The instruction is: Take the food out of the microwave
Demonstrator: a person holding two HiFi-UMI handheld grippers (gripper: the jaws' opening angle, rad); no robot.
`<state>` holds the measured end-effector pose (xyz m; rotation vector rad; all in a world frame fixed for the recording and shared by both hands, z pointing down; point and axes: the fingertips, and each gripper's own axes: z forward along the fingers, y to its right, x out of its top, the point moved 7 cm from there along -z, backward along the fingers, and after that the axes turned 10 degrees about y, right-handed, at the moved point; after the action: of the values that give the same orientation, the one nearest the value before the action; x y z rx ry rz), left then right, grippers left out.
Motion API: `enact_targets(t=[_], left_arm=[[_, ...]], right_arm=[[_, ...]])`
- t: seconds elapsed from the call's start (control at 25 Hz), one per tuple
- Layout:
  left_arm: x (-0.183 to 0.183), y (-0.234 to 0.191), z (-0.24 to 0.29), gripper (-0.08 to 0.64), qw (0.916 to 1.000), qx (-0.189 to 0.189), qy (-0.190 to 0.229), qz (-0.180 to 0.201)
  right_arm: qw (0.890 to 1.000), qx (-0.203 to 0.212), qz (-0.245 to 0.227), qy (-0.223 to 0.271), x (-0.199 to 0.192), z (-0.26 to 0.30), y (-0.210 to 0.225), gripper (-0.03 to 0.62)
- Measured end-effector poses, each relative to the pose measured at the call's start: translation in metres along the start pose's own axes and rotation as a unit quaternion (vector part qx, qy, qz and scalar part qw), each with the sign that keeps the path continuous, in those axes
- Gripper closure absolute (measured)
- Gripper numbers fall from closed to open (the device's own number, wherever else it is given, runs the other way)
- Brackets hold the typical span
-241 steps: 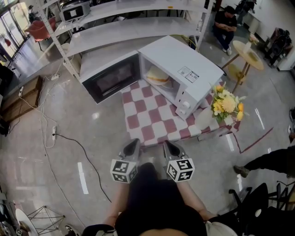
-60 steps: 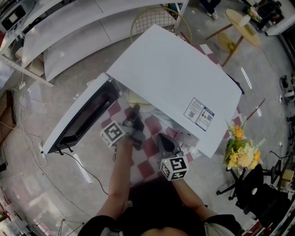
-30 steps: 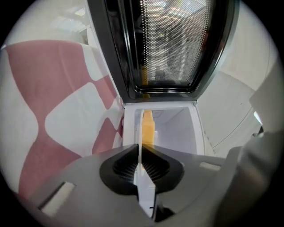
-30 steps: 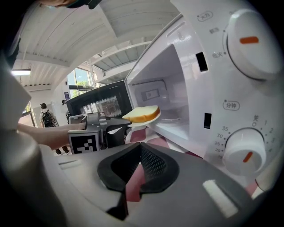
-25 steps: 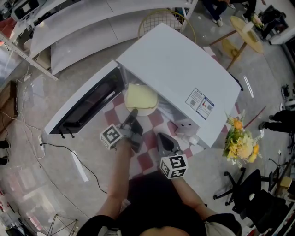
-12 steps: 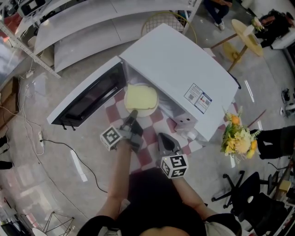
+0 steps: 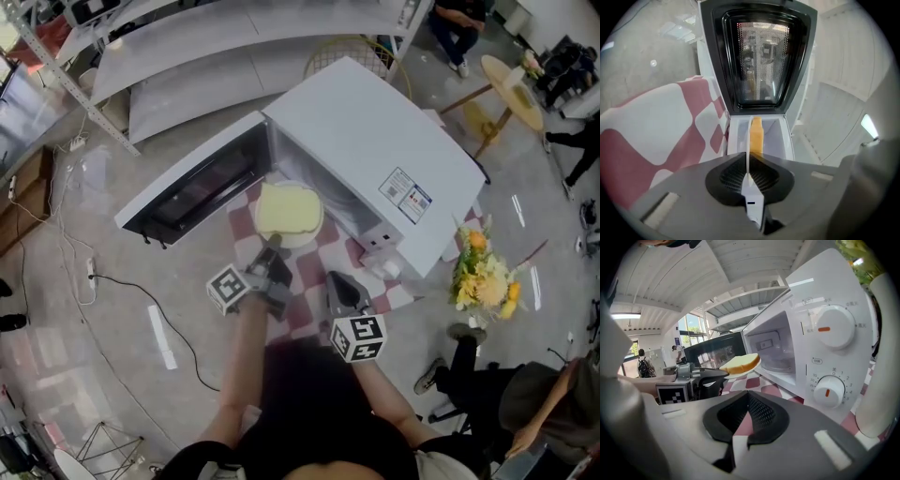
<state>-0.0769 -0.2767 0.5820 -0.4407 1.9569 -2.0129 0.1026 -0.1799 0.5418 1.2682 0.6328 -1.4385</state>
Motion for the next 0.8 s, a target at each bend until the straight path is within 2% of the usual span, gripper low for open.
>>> enact_targets(t=[0.4, 0.8], left_arm=[[-0.002, 0.011, -0.04, 0.535, 0.9998, -0.002, 0.02, -0.007], [0.009, 0.027, -0.067, 0.535, 0.9991, -0.002, 0.041, -0.006]], right_arm=[[1.0, 0.007, 0.009, 0.016, 0.003, -0.01, -0.004, 0.591], [0.999, 0.017, 0.006, 0.04, 0.024, -0.008, -0.015, 0.591]])
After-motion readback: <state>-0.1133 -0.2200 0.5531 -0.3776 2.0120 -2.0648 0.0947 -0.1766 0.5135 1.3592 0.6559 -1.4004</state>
